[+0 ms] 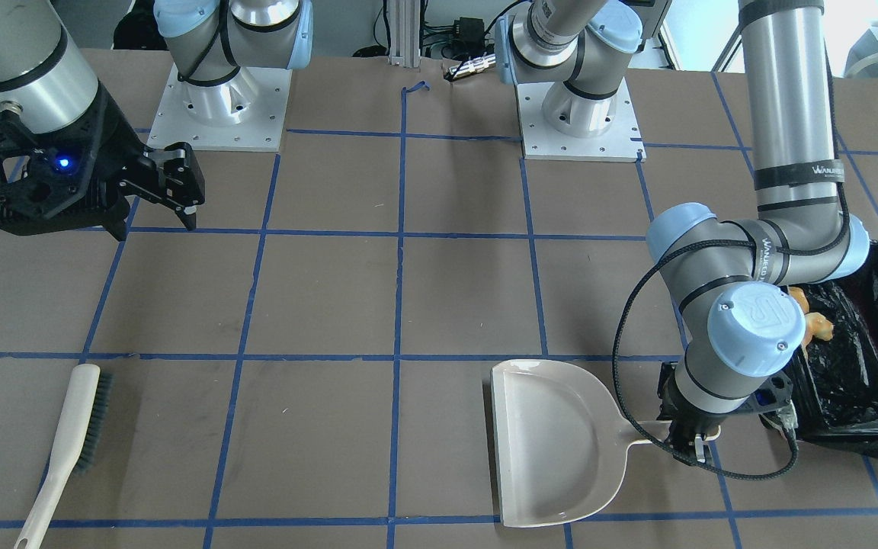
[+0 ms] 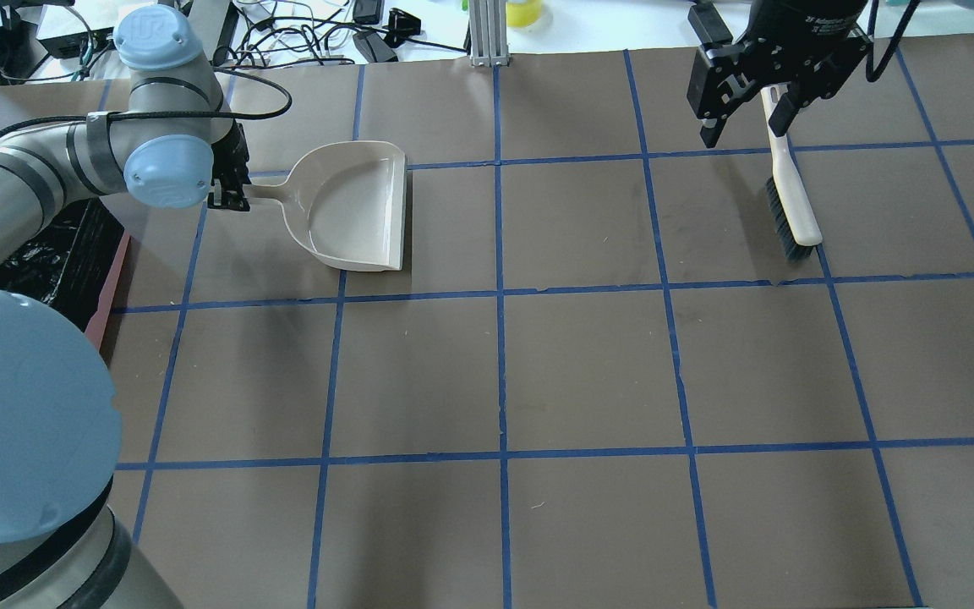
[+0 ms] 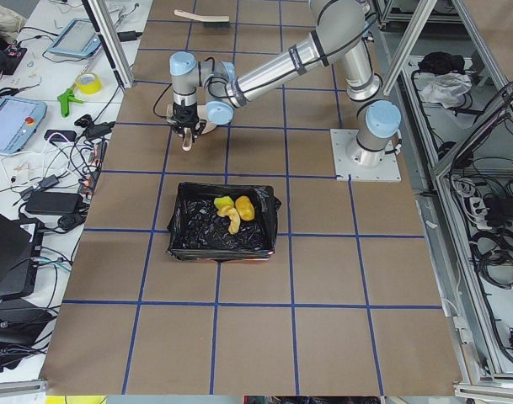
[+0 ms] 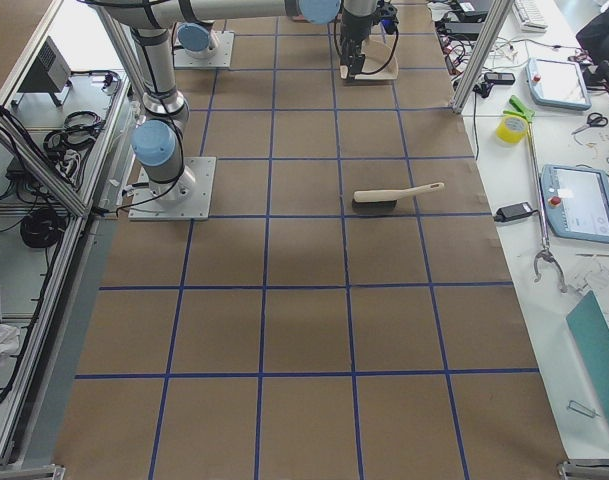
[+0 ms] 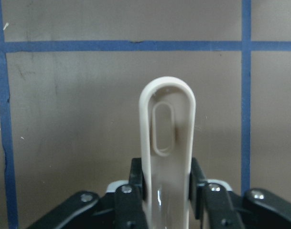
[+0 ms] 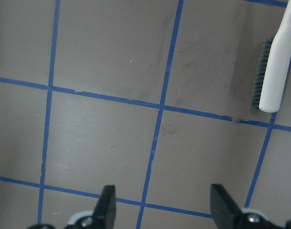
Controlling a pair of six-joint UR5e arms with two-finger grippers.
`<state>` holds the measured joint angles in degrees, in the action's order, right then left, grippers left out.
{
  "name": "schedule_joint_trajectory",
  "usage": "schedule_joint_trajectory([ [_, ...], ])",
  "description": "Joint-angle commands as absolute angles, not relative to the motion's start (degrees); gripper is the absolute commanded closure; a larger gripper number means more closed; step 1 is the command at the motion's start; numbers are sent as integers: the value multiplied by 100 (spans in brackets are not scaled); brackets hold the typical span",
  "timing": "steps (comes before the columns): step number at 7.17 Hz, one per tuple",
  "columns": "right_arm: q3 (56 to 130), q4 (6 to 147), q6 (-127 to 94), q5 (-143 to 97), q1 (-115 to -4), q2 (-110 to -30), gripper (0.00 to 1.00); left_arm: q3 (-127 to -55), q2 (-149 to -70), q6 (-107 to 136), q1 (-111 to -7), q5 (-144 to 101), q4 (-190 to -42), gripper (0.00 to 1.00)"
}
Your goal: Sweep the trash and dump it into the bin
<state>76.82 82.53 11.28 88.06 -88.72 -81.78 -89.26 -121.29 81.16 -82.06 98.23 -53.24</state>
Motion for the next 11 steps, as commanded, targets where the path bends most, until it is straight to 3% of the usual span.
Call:
schedule_joint_trajectory([
  [1,7847,8070,1125,8842,-8868,-8305,24,-8921,-12173,8104,-8209,9826,-5309,100],
  [2,8092,8164,1108,8676,-8868,-8471,22,-8912,-12208,8043,-8209,9826,-5309,100],
  [3,8208,8374,1038,8623,-8868,-8499,10,-8912,-12217,8007,-8209,9826,-5309,100],
  [4,8209,8411,1037,8639,-8868,-8543,6,-8912,-12217,8007,-8209,9844,-5309,100],
  [6,8209,8411,1063,8674,-8868,-8543,1,-8965,-12165,7989,-8218,9888,-5326,56],
  [7,8209,8455,1063,8701,-8868,-8543,1,-8965,-12147,7998,-8226,9896,-5317,1],
  [11,8218,8517,220,8807,-8877,-8622,1,-8895,-11691,6540,-8525,9817,-5282,0],
])
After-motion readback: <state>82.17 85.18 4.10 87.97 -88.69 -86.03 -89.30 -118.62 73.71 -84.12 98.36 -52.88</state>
